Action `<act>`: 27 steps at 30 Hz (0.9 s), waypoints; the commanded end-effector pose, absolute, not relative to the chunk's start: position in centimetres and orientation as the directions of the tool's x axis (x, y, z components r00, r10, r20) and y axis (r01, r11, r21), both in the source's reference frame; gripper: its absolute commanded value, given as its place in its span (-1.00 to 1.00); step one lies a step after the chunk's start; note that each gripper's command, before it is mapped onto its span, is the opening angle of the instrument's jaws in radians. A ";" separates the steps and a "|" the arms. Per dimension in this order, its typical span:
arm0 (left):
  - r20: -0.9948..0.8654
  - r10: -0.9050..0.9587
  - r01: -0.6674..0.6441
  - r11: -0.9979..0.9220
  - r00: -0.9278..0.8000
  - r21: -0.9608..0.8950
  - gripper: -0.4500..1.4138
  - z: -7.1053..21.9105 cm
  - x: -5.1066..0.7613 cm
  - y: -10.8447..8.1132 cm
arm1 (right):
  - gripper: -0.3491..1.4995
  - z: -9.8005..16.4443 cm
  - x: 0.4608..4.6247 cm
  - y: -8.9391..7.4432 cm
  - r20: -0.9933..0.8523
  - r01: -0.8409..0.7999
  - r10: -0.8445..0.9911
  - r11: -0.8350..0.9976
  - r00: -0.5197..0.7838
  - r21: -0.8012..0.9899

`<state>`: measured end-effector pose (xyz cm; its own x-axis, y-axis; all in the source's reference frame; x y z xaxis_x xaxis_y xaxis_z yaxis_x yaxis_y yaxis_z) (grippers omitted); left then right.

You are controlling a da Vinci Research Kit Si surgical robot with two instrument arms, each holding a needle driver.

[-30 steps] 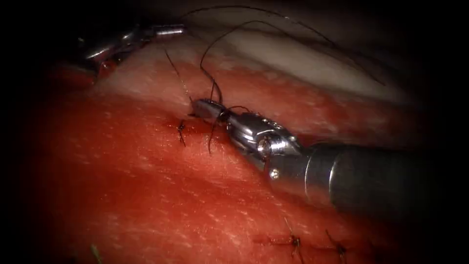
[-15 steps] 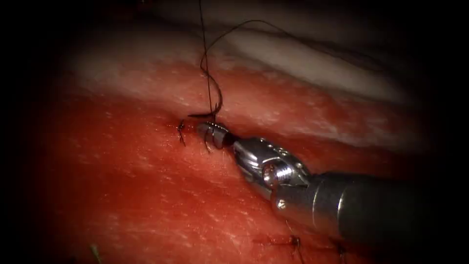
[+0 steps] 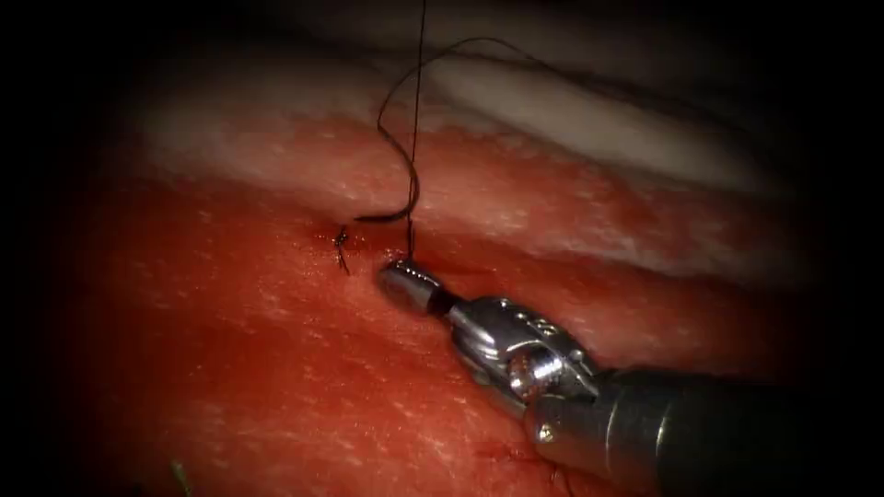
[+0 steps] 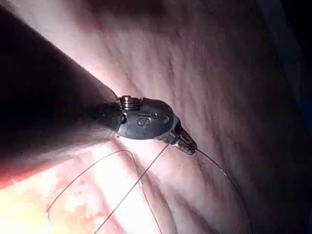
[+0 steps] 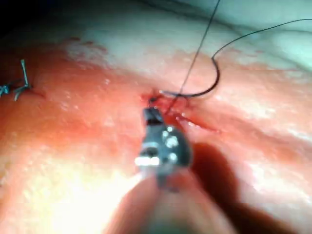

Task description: Wound Closure

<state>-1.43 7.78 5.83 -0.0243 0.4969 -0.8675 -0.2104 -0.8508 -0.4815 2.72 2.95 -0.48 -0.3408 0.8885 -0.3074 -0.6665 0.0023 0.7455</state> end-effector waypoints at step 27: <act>-0.861 0.340 -0.180 -0.939 -0.379 -0.292 -0.89 6.6 -2.06 8.0 | -1.00 -0.8 2.96 2.4 -0.340 -0.654 0.896 0.078 -0.285 0.753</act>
<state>-2.03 8.01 6.55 -0.3954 0.3348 -0.8553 -0.1760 -0.9416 -0.2871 2.87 2.38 -0.83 -0.2843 0.8962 -0.3405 -0.6559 0.0772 0.7509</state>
